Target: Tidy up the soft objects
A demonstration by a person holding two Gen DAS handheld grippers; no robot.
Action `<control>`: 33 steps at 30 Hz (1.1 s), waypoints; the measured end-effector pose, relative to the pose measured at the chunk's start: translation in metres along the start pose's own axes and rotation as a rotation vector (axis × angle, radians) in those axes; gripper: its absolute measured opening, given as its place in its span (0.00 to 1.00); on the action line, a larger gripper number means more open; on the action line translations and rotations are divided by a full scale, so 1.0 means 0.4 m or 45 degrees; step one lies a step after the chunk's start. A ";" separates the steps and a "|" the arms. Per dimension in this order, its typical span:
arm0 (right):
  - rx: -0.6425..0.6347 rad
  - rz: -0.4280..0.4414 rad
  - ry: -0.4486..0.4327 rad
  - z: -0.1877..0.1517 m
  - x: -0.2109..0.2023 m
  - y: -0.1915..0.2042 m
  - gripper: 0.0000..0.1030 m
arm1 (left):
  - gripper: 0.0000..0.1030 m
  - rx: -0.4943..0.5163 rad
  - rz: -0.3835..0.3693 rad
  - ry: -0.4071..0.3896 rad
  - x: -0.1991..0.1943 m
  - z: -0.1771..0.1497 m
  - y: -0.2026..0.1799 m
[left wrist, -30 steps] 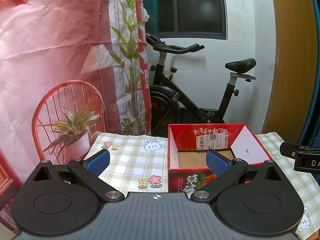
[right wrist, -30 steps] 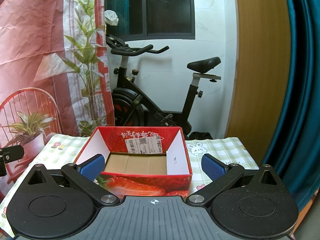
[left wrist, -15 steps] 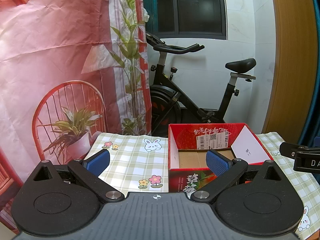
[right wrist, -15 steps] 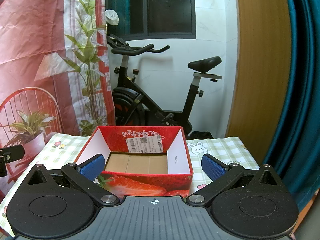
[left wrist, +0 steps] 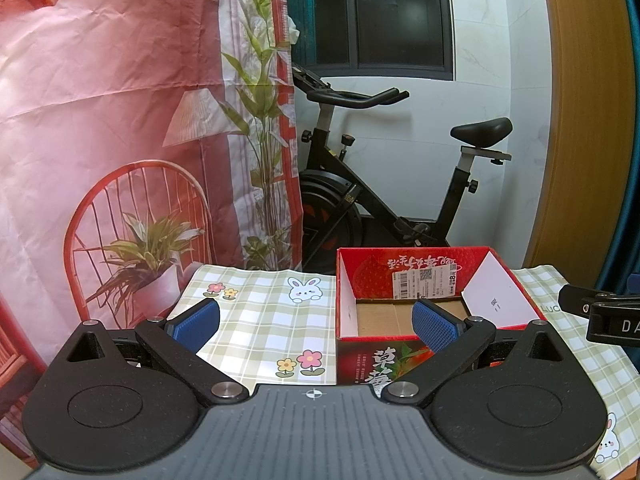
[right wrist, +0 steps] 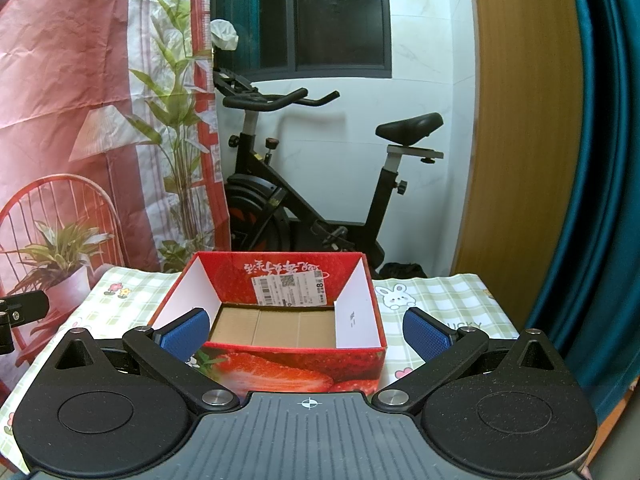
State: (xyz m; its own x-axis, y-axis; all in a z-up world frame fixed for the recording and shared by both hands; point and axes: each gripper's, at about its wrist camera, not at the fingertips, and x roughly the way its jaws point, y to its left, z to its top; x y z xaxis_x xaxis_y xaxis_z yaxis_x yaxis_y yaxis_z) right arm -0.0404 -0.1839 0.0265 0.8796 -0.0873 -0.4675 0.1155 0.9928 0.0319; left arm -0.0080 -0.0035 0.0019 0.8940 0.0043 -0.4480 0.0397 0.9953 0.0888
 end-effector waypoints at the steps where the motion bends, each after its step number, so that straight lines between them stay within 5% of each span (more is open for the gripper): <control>1: 0.000 0.001 0.000 0.000 0.000 0.000 1.00 | 1.00 -0.001 0.000 0.000 0.000 0.000 0.000; 23: -0.001 0.008 -0.005 -0.001 -0.002 0.004 1.00 | 1.00 -0.028 -0.025 -0.012 0.003 0.001 0.002; 33: 0.035 0.098 -0.033 -0.023 0.017 -0.013 1.00 | 1.00 -0.077 -0.048 -0.039 0.032 -0.022 0.021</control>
State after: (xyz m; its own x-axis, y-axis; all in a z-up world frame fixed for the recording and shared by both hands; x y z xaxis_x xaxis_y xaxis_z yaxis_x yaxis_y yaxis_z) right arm -0.0393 -0.1890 0.0151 0.8982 -0.0130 -0.4394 0.0592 0.9940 0.0917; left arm 0.0000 0.0057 -0.0109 0.9056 -0.0356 -0.4226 0.0477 0.9987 0.0182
